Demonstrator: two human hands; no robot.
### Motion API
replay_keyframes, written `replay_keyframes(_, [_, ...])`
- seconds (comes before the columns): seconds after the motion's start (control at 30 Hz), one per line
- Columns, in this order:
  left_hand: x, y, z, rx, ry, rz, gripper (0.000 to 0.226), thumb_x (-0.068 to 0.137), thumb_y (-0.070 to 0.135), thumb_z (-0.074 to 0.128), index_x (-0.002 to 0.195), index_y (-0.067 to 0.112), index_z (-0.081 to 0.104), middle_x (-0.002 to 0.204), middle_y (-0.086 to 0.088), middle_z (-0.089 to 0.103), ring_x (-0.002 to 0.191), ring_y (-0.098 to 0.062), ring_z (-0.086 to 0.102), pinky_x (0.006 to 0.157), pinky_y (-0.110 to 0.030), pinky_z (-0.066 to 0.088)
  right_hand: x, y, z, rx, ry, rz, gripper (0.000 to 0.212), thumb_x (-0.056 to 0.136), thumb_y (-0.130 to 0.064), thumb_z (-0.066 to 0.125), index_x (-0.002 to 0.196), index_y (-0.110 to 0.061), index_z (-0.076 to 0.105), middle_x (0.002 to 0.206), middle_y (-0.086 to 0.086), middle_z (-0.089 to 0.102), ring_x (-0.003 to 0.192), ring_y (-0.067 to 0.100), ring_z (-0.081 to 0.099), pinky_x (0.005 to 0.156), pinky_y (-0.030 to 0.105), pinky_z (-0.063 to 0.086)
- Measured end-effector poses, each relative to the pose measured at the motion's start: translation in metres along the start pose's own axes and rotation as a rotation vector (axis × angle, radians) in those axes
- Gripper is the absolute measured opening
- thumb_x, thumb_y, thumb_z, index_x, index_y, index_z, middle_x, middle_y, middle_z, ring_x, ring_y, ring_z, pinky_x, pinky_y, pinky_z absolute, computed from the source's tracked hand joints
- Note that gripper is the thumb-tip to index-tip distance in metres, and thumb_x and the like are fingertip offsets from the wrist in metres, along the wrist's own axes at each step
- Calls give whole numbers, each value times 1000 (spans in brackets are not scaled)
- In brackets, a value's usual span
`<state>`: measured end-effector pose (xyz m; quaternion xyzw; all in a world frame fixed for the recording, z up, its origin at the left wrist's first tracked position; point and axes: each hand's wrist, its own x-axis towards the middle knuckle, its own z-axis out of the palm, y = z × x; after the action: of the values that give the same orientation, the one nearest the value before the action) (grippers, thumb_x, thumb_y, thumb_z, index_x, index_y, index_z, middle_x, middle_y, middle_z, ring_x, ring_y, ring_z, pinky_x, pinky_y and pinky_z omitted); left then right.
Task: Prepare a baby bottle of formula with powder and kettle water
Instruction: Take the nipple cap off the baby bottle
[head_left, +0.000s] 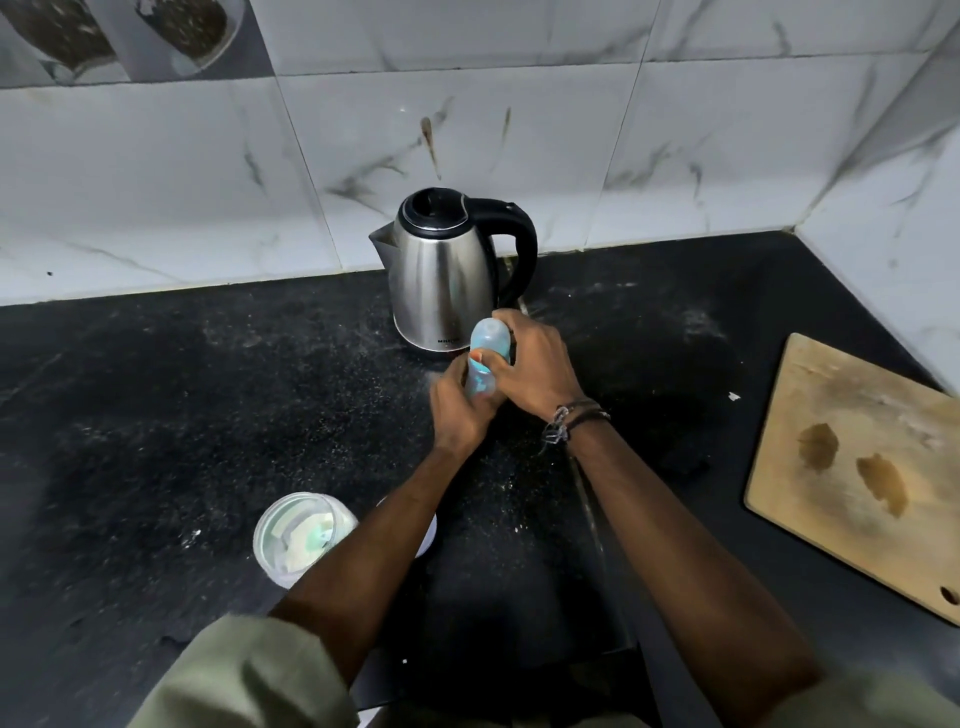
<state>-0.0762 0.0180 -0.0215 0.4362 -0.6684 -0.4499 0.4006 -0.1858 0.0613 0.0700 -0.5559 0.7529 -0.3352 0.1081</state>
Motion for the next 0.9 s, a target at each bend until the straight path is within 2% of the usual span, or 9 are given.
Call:
replay_keyframes(0.23, [-58,36,-21,-129,1,54,23,84,24,86,101,21,70,89,-1,76,77,-15,70,68,-43,58,-42,-19,-35,172,-14,-30,53,83,-37,76,129,-14,62,115,1,72,102,16,69,87,40,58])
replay_keyframes(0.3, [-79,48,-24,-168,13,45,24,85,28,85,103,21,71,91,-2,76,80,-23,72,71,-48,59,-57,-28,-46,246,-18,-16,49,83,-34,78,126,-14,64,111,-2,73,99,10,70,85,37,60])
replay_keyframes(0.4, [-111,60,-32,-203,38,33,27,86,34,84,104,19,72,90,-2,76,80,-17,71,71,-50,58,-83,-45,-56,375,-4,16,40,83,-31,80,116,-14,68,100,-7,74,90,4,72,77,29,61])
replay_keyframes(0.5, [-134,62,-43,-189,40,69,39,86,41,83,115,18,70,100,-3,76,91,-26,74,77,-53,58,-107,-60,-60,505,-14,59,49,75,-47,80,113,-18,70,97,-7,75,88,6,73,77,30,62])
replay_keyframes(0.6, [-154,67,-51,-128,87,116,34,86,34,82,111,15,69,94,-2,73,85,-24,71,73,-51,56,-126,-70,-58,565,-15,78,53,72,-46,85,115,-18,70,99,-6,76,90,7,73,82,35,62])
replay_keyframes(0.7, [-170,73,-60,-49,127,197,35,87,38,77,102,8,68,86,-4,68,78,-24,67,68,-47,53,-143,-80,-52,561,23,81,55,69,-45,88,114,-19,70,97,-7,75,90,9,73,82,37,61])
replay_keyframes(0.8, [-179,75,-70,-12,124,208,35,86,37,76,103,7,70,83,0,68,74,-19,64,65,-40,53,-153,-84,-48,542,59,75,40,70,-45,87,102,-26,71,90,-8,75,82,9,73,77,40,61])
replay_keyframes(0.9, [-186,79,-80,-18,45,160,31,86,30,78,110,13,71,88,4,72,78,-18,68,67,-40,55,-157,-86,-51,502,17,1,26,79,-36,83,93,-19,70,81,-3,72,74,13,70,71,40,58])
